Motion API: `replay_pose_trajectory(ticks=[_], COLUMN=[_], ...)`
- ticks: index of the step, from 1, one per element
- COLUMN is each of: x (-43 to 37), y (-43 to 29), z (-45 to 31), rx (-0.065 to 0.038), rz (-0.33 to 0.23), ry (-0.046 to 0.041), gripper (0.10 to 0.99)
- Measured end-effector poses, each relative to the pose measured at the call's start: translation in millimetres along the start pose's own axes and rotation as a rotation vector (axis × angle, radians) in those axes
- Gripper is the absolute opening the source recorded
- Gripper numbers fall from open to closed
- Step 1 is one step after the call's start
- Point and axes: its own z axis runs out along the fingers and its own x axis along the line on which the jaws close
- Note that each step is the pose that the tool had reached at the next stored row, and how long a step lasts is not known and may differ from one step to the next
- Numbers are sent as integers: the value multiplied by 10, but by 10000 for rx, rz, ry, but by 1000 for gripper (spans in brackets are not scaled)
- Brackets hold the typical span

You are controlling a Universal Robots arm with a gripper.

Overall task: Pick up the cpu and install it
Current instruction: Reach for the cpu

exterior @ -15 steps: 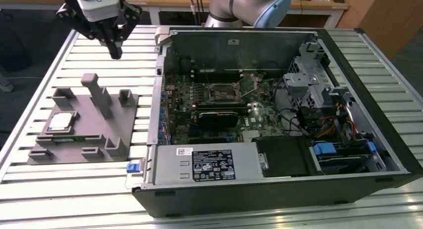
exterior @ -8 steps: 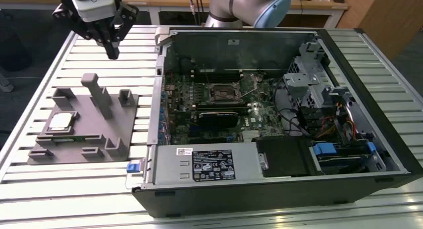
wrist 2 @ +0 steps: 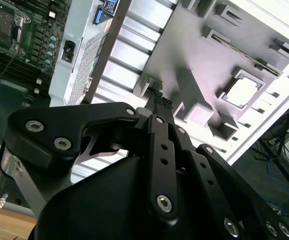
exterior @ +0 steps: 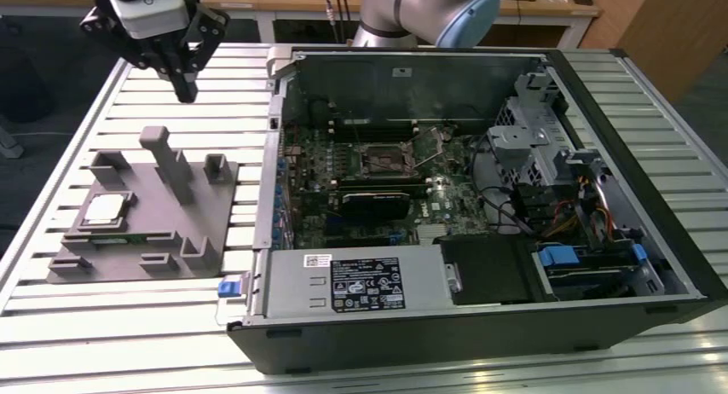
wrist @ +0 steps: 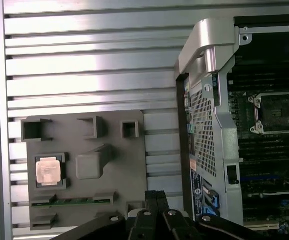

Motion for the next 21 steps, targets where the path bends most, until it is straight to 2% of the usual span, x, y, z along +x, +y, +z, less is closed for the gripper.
replay_pose_trajectory(ticks=[21], x=[271], y=[-22], z=[22], rx=[3], rz=[1], ry=[42], gripper=[106])
